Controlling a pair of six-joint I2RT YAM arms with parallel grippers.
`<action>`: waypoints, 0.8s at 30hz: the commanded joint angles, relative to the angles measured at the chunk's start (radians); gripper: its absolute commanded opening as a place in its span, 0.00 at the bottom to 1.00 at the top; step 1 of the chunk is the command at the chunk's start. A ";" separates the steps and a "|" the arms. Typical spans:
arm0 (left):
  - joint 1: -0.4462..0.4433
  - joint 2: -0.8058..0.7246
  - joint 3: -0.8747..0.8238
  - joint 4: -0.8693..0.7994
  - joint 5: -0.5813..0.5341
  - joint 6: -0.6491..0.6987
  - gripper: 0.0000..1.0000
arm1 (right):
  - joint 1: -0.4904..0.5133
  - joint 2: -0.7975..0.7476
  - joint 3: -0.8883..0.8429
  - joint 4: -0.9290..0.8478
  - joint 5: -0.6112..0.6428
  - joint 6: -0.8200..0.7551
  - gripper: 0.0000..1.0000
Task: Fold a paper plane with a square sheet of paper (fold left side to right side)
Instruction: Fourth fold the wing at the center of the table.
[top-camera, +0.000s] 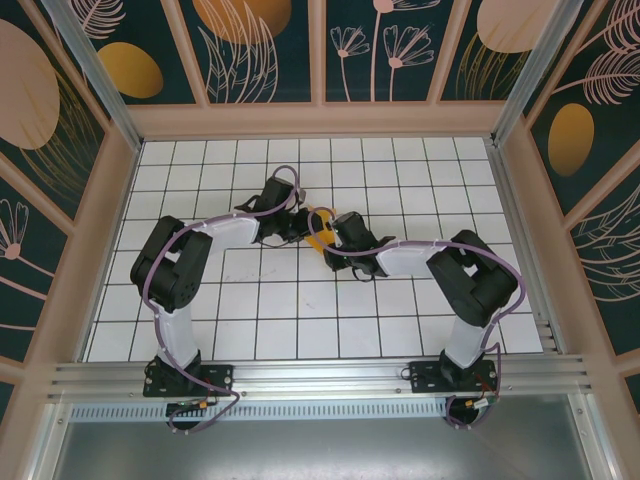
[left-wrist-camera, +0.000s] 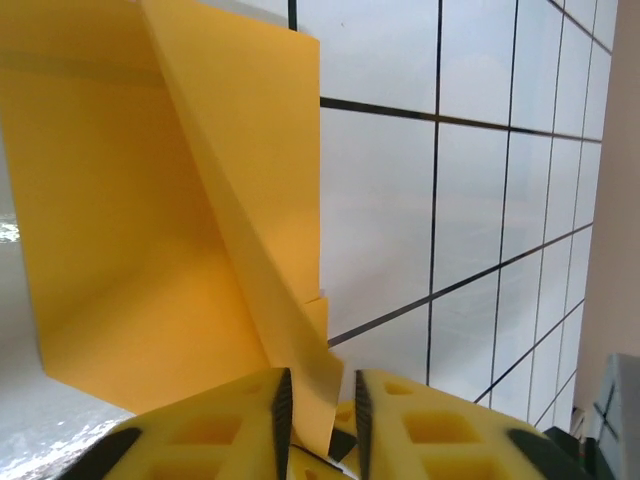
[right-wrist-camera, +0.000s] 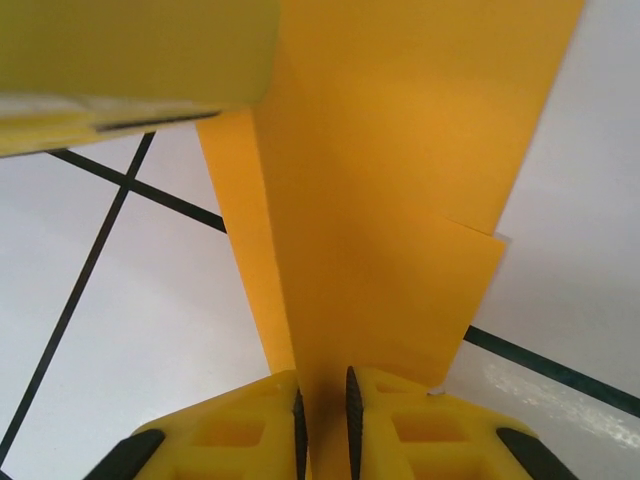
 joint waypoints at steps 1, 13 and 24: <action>-0.003 -0.037 0.036 -0.028 -0.008 0.015 0.34 | 0.008 0.015 -0.010 -0.005 -0.006 0.005 0.17; 0.046 -0.137 0.013 -0.091 -0.065 0.055 0.56 | -0.053 -0.001 -0.033 0.035 -0.160 0.027 0.11; 0.038 -0.096 -0.074 0.014 -0.006 0.012 0.48 | -0.143 0.001 -0.065 0.101 -0.365 0.064 0.09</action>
